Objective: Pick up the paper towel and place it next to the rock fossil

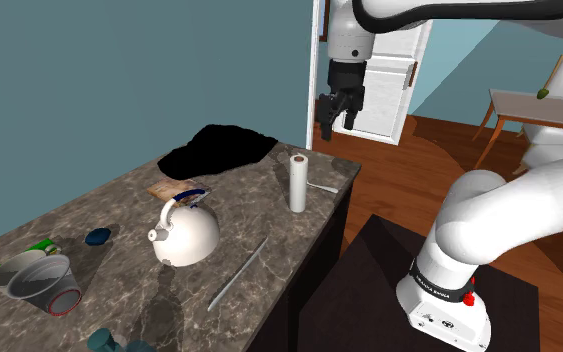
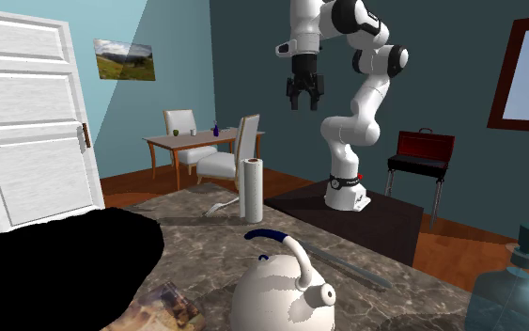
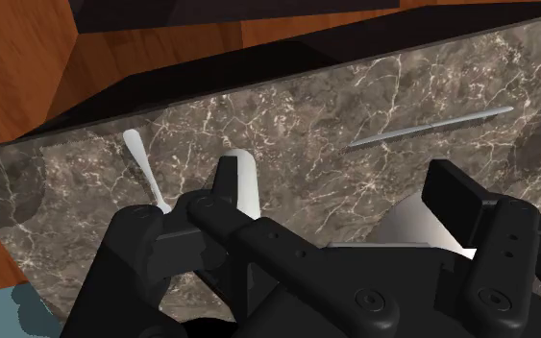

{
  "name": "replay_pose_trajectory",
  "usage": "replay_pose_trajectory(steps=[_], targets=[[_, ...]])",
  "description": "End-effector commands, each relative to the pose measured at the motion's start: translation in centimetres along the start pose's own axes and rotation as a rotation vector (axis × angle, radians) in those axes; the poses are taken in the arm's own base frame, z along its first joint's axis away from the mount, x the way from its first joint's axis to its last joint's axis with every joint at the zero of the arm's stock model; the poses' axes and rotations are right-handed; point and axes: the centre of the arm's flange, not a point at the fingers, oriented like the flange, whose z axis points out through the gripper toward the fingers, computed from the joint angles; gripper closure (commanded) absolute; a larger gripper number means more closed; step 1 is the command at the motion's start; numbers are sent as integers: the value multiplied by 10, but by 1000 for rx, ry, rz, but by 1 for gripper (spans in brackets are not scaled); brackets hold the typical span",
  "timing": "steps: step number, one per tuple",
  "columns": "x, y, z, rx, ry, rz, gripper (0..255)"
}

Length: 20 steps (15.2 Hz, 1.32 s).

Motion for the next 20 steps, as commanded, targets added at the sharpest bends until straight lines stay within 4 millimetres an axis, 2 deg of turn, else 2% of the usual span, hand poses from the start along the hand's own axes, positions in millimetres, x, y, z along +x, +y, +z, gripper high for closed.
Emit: replay_pose_trajectory(steps=[1,19,20], targets=[[0,0,0,0,0,0,0],[186,60,142,11,-30,47,0],[188,61,143,11,-31,48,0]])
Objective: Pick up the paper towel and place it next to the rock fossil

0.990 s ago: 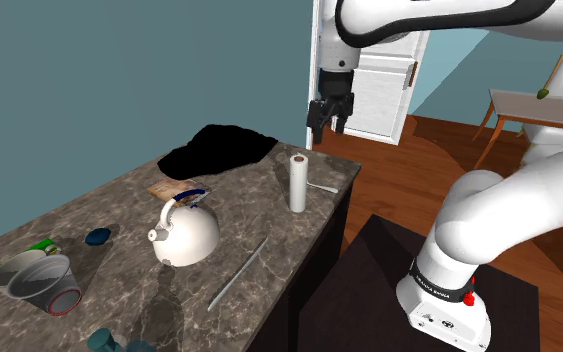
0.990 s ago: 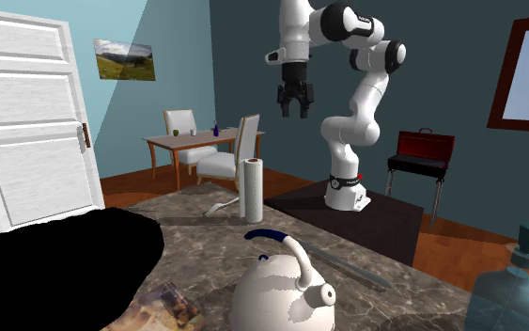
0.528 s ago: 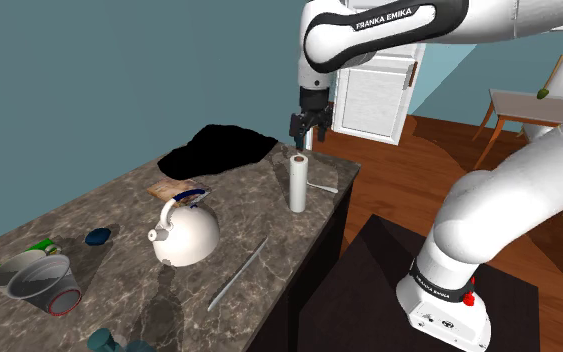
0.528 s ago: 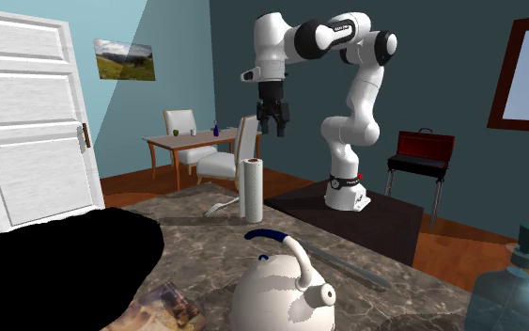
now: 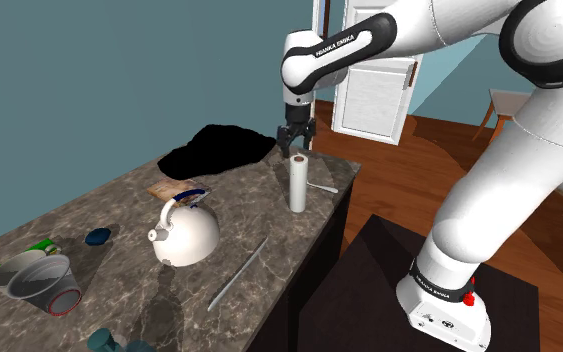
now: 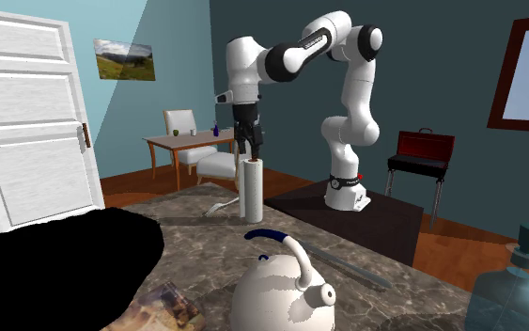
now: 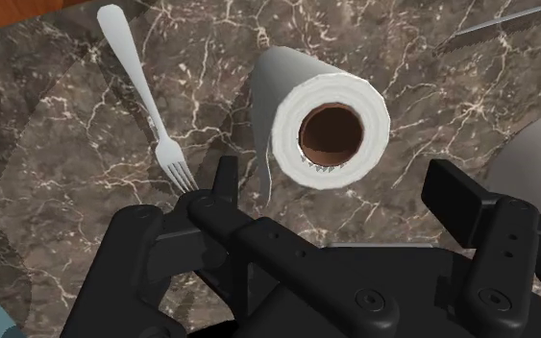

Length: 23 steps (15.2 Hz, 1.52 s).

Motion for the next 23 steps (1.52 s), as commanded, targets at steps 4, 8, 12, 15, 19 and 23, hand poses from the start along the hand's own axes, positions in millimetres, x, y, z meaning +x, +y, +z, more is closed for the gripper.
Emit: replay_pose_trajectory(steps=[4,8,12,15,19,23], targets=[[6,1,27,0,0,1,0],[6,1,46,0,0,1,0],[6,1,46,0,0,1,0],[6,1,46,0,0,1,0],[6,1,46,0,0,1,255],[6,1,46,0,0,1,255]])
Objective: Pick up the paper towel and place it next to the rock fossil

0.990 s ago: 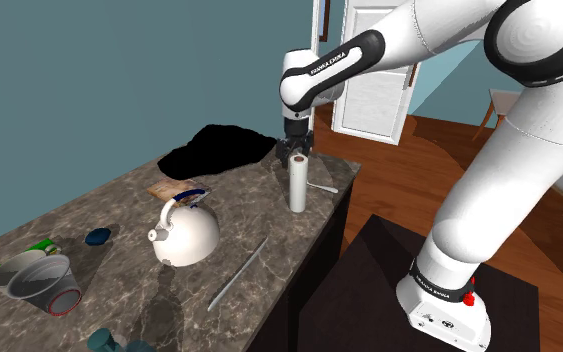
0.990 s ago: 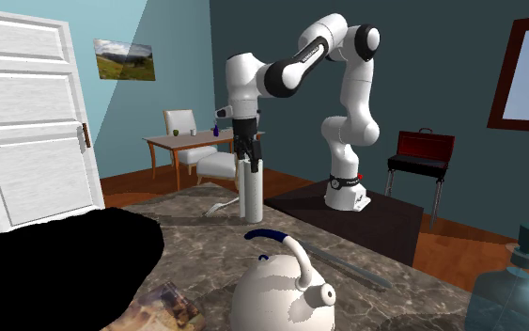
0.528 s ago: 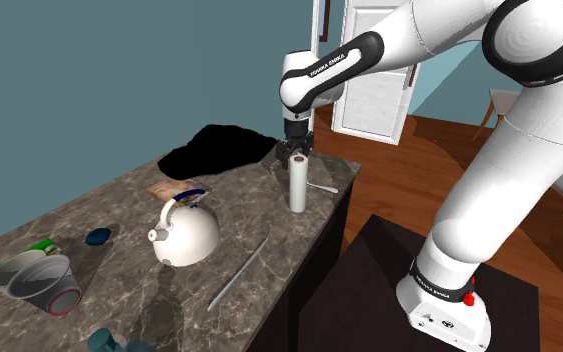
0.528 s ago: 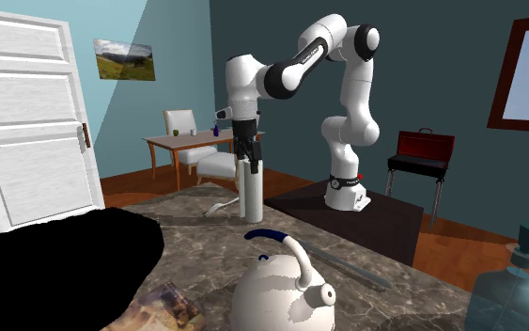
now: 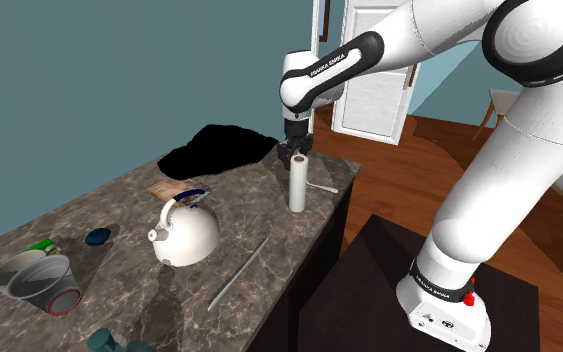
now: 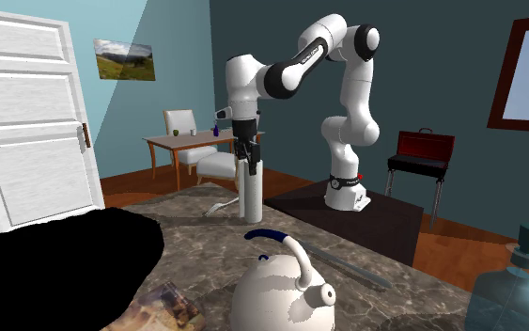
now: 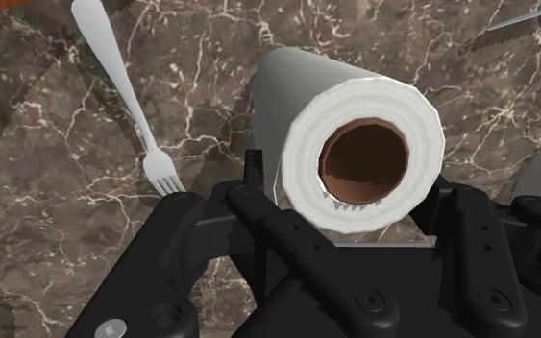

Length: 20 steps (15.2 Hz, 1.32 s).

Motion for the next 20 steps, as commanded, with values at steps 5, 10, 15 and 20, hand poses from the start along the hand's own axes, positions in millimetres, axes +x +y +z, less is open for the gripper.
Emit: replay_pose_trajectory(steps=[5,10,15,20], targets=[[-1,-1,-15,0,-1,0,255],[-2,-3,-42,0,-1,0,255],[-3,-4,-68,0,-1,0,255],[-4,-6,-94,0,-1,0,255]])
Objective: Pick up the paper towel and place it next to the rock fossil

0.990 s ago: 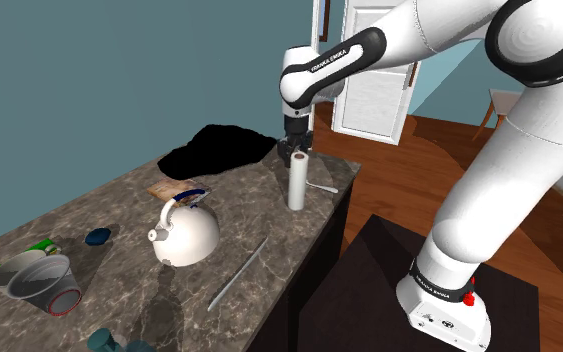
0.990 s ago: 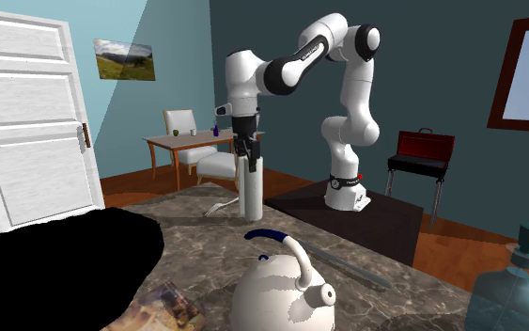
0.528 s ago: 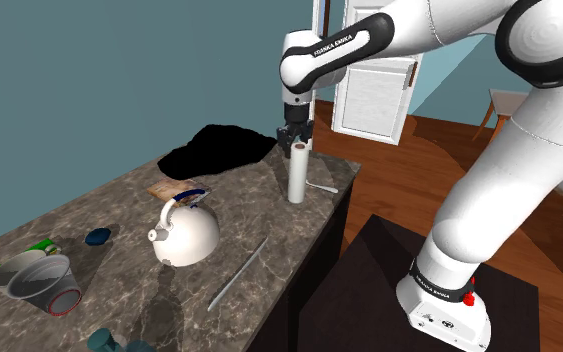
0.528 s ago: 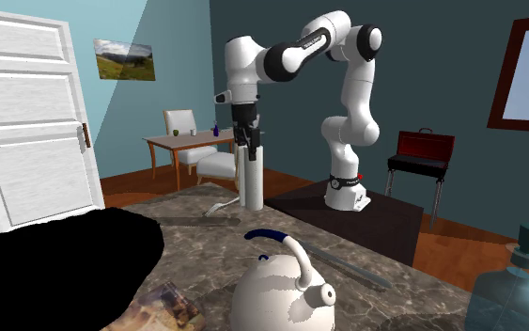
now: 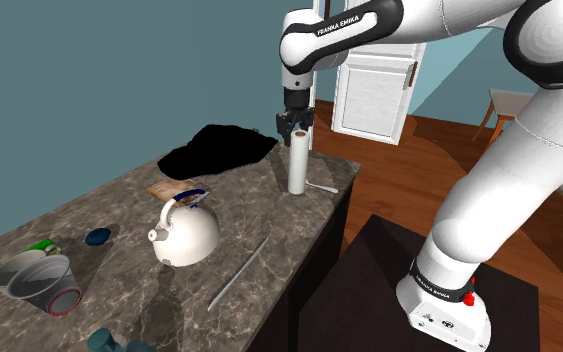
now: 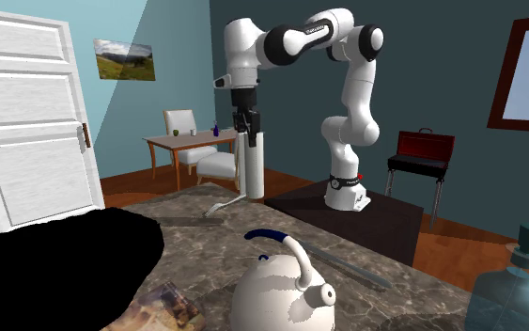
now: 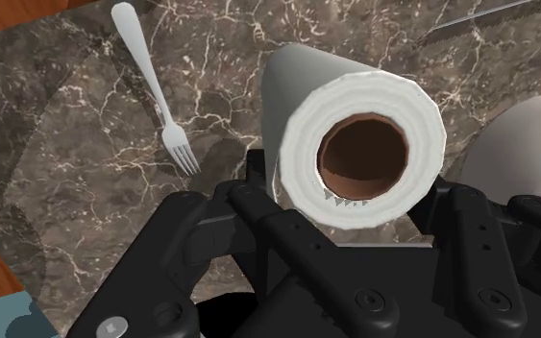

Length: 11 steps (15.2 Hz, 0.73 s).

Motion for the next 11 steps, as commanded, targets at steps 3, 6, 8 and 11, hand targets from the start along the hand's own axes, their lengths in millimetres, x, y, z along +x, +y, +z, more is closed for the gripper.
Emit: replay_pose_trajectory(steps=[3,6,8,11], targets=[[-1,-1,-21,0,0,0,255],[-2,-1,-36,0,0,0,255],[-2,-2,-47,0,0,0,255],[-3,-3,-63,0,0,0,255]])
